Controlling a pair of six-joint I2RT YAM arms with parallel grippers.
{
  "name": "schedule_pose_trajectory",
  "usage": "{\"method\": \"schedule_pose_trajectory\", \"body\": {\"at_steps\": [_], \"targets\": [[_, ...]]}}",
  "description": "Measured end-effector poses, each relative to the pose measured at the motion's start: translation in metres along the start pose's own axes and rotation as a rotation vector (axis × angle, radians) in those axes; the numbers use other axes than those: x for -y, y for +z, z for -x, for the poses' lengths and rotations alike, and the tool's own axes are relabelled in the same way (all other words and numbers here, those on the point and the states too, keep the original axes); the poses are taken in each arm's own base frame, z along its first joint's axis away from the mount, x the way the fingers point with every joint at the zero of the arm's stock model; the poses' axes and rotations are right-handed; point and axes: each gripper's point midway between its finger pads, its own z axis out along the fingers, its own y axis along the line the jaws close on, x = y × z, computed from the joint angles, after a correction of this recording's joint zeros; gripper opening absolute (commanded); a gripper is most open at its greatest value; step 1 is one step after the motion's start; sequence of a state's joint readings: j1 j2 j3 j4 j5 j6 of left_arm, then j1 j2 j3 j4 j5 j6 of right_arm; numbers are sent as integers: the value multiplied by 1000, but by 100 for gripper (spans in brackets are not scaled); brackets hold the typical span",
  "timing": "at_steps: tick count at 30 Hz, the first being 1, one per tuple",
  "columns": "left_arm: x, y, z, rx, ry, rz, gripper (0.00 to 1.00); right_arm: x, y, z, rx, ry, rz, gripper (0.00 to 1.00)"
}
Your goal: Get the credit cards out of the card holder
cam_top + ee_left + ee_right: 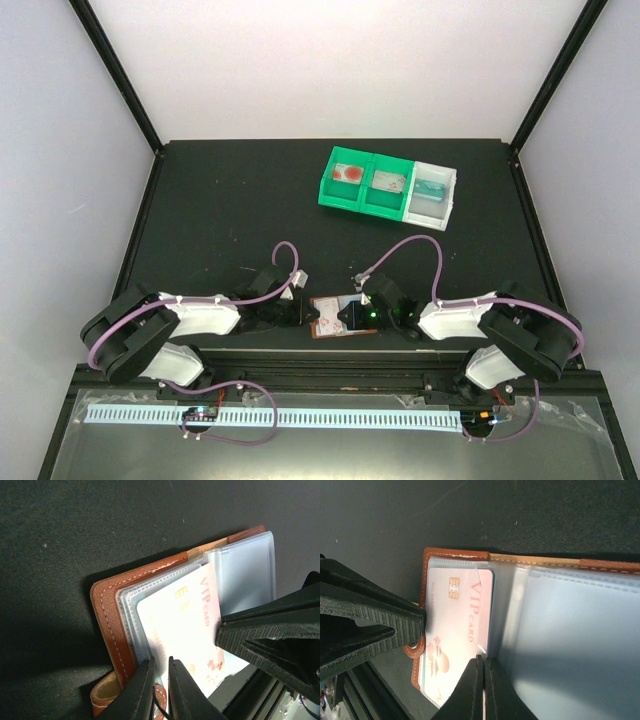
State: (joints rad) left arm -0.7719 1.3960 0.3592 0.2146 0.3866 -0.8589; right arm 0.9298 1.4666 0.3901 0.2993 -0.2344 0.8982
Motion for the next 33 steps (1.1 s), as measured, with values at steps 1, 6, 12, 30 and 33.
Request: {"method": "schedule_pose_trajectory", "body": {"at_steps": [1,6,12,30,33], "targets": [[0,0,0,0,3,1,8,0,0,0,1,2,0,1],[-1,0,1,7,14,7,8,-2,-4,2,16,-2,6,1],[-3,0,3,17,27,17,6,-5,-8,4,26,-5,14,2],[-4,1,3,20,36,20,5,6,-12,2,10,-4,-11,15],[-4,1,3,20,36,20,5,6,-10,1,3,-6,-4,17]]}}
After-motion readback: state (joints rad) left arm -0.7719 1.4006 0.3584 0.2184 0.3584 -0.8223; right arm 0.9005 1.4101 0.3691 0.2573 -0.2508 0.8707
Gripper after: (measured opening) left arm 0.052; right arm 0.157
